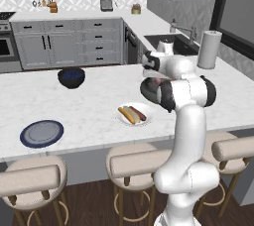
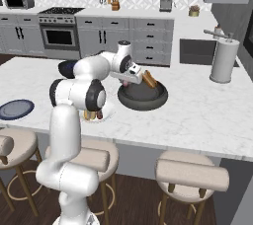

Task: Place one bun and one sausage from the bowl on each plate.

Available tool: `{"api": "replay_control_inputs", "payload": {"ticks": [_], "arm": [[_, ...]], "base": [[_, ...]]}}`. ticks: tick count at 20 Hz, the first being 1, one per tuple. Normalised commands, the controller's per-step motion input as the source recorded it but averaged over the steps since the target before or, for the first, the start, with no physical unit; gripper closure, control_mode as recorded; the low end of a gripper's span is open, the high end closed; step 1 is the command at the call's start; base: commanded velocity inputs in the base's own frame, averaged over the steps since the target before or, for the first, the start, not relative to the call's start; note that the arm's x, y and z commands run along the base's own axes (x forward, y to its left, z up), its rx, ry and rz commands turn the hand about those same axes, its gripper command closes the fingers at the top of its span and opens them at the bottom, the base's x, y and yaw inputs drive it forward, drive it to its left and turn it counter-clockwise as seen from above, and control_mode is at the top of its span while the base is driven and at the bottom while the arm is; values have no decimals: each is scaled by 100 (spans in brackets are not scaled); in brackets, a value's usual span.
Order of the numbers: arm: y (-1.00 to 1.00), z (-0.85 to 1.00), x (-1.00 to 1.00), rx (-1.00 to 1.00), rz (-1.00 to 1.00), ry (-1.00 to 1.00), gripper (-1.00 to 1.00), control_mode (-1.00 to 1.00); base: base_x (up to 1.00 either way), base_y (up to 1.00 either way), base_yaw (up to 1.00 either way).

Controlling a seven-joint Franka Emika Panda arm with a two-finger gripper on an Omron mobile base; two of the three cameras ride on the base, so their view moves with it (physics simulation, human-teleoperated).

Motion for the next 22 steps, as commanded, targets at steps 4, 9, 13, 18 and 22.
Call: {"api": "replay_control_inputs", "payload": {"ticks": [4, 9, 13, 18, 22], "arm": [[18, 34, -100, 0, 1, -3, 100, -100], [28, 32, -100, 0, 2, 0, 100, -100], [35, 44, -94, 0, 3, 0, 100, -100], [45, 50, -71, 0, 3, 0, 100, -100], [63, 33, -62, 0, 4, 2, 100, -100]], "base": [[0, 0, 0], [0, 0, 0], [0, 0, 0], [0, 0, 0], [0, 0, 0]]}}
